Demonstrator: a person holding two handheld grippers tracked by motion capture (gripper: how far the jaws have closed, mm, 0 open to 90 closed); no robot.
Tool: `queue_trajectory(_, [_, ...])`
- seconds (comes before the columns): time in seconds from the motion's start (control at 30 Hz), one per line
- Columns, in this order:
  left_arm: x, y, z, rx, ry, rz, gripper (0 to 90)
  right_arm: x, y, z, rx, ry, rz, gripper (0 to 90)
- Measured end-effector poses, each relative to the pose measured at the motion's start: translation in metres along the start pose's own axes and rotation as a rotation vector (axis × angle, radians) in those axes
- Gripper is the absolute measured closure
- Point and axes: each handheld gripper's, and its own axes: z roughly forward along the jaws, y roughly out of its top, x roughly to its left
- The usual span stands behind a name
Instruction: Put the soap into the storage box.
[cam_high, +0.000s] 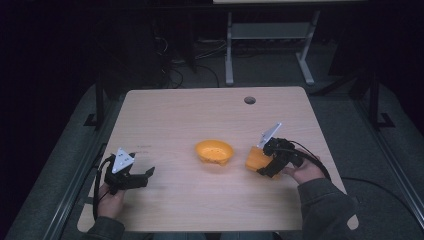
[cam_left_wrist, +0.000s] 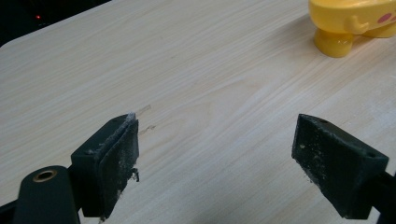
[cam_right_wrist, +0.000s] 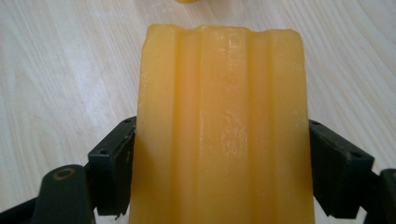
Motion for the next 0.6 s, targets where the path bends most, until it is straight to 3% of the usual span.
queue_trajectory(0.6, [0.001,0.000,-0.001,0.007,0.001,0.002,14.1,-0.006,0.020,-0.003,0.004,0.004,-0.026,20.3])
